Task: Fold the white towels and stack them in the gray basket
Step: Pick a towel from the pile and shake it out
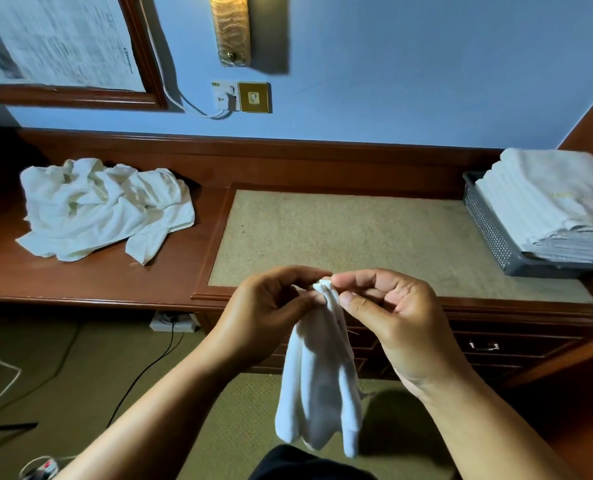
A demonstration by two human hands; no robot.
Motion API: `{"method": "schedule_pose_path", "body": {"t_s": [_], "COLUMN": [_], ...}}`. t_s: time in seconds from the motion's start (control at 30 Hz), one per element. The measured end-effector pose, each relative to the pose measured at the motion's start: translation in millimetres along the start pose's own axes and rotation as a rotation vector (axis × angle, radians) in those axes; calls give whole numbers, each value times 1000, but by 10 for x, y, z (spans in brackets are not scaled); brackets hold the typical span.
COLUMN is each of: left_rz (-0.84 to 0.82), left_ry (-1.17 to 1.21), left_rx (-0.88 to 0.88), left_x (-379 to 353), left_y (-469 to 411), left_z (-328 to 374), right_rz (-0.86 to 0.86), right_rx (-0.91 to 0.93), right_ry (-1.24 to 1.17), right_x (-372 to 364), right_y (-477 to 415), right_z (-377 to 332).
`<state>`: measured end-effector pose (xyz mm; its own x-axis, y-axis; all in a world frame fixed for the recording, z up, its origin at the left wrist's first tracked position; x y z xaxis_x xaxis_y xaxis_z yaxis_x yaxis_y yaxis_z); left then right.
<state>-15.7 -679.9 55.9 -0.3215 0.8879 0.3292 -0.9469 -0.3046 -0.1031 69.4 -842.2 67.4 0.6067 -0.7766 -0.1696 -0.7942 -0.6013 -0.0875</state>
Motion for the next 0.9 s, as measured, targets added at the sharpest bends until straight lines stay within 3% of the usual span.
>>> {"method": "schedule_pose_path", "body": {"t_s": [0.23, 0.37, 0.47, 0.63, 0.77, 0.9], "left_rz": [56, 44, 40, 32, 46, 223], "left_ry": [-267, -258, -263, -331, -410, -415], "left_rx": [-120, -162, -201, -255, -290, -243], "left_x": [-67, -160, -162, -122, -65, 188], "left_y": [-117, -176, -222, -280, -329, -424], "left_z": [116, 196, 291, 403, 442, 355], "right_rz": [83, 98, 105, 37, -188, -350], "right_rx": [48, 203, 256, 36, -20, -171], "right_ry": [-120, 182, 206, 104, 82, 323], "right_x": [134, 186, 185, 134, 84, 216], "right_y": [72, 60, 54, 0, -9, -37], "right_z": [121, 196, 259, 424, 602, 950]}}
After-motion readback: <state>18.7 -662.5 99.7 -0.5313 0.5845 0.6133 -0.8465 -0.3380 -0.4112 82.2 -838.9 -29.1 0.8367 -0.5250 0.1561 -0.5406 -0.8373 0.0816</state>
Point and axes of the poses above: each hand's wrist, its own y-axis away from the middle knuckle, its own x-axis out of the back of the hand, z = x × y, the point moved 2 cm from there along -y, towards the middle knuckle, and after that the axes turned 7 degrees about -y, right-handed, at the moved point
